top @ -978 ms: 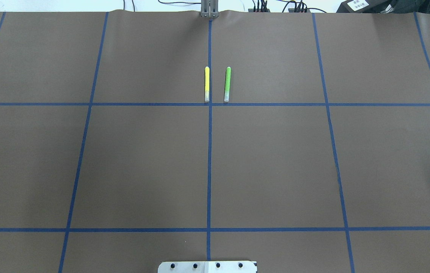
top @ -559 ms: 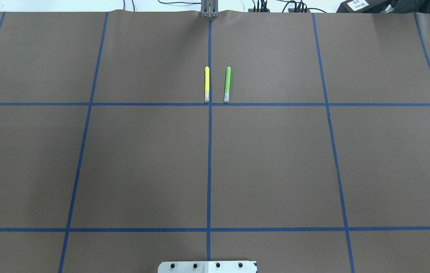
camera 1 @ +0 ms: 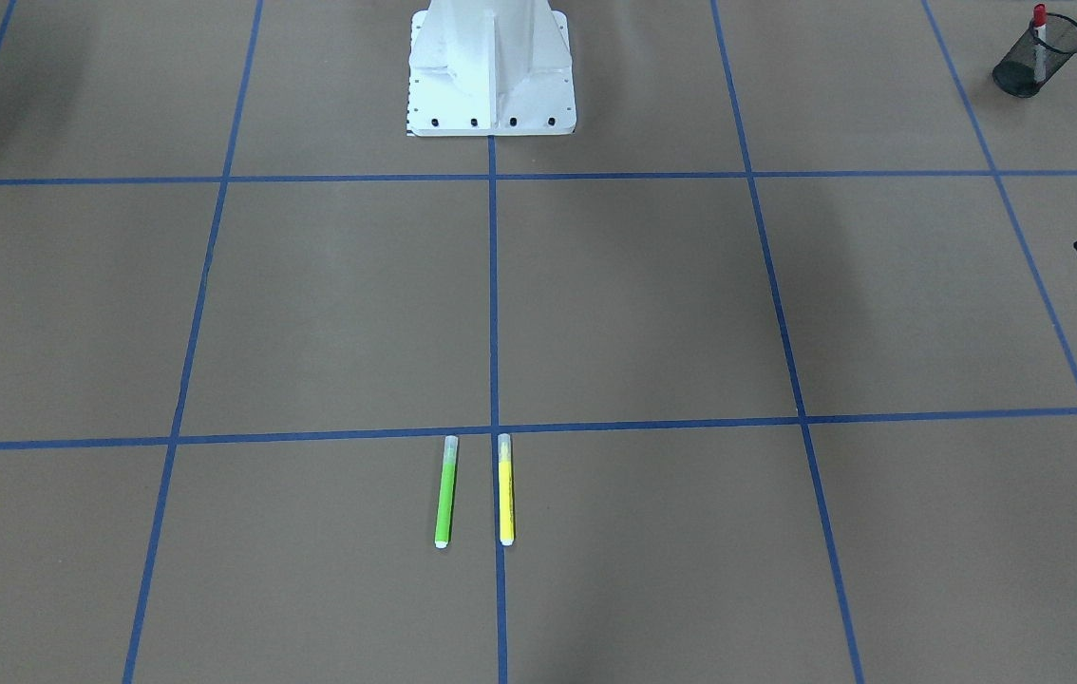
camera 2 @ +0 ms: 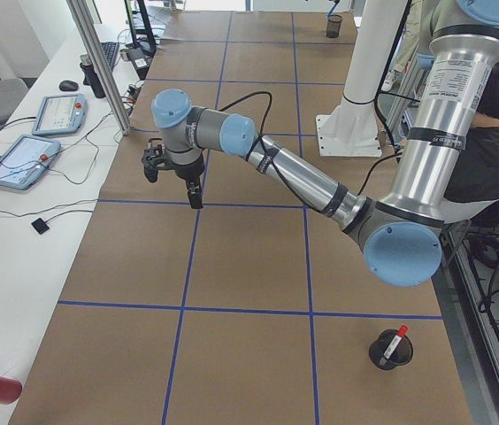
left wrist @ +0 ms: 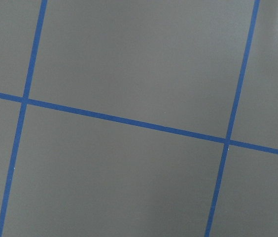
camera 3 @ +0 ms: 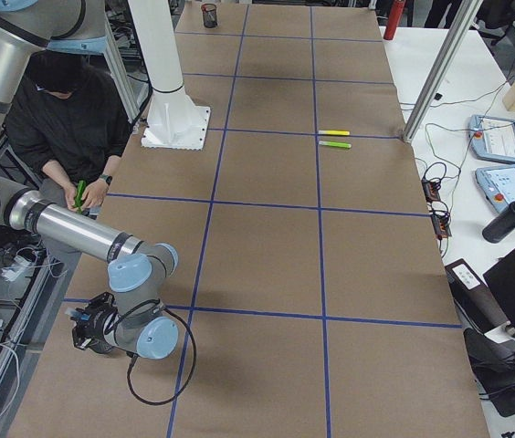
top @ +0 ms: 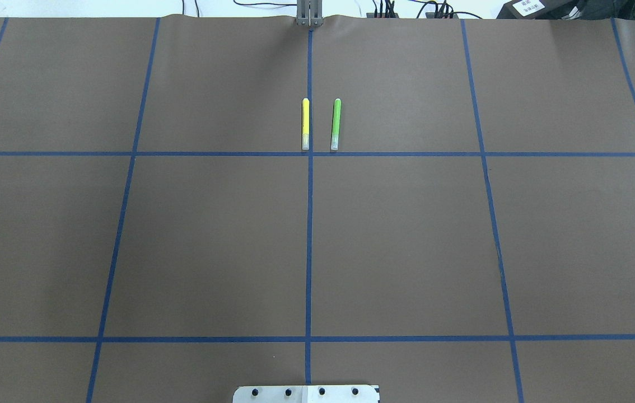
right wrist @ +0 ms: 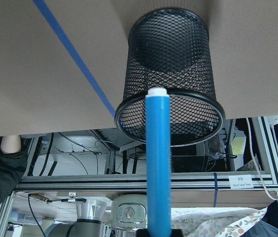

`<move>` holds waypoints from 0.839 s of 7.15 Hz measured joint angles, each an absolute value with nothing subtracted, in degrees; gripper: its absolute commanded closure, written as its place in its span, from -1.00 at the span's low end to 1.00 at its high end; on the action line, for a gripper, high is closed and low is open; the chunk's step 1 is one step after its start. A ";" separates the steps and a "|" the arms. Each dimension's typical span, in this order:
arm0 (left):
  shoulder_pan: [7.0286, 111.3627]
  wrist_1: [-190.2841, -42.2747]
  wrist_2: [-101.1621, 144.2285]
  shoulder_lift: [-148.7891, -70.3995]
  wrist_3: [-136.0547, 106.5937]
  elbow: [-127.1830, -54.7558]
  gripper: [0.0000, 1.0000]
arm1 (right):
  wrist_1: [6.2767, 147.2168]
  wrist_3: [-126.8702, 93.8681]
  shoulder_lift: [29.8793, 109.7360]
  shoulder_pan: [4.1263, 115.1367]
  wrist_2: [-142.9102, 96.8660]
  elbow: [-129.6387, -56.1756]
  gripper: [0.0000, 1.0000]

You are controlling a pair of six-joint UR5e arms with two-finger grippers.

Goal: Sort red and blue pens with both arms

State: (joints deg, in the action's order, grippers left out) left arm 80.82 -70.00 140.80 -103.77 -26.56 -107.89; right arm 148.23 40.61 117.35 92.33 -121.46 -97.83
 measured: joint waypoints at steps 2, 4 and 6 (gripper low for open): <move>80.34 -70.26 140.80 -103.72 -26.92 -107.85 -0.99 | 153.12 41.48 115.22 95.99 -118.05 -98.33 1.00; 80.26 -70.31 140.80 -103.73 -27.00 -108.01 -0.99 | 154.63 41.97 116.10 97.20 -117.29 -97.33 1.00; 80.25 -70.48 140.78 -103.95 -27.78 -108.47 -0.99 | 154.75 41.91 116.46 97.45 -117.75 -94.47 1.00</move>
State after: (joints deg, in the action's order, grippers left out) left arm 80.25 -70.48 140.78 -103.95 -27.78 -108.47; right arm 154.75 41.91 116.46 97.45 -117.75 -94.47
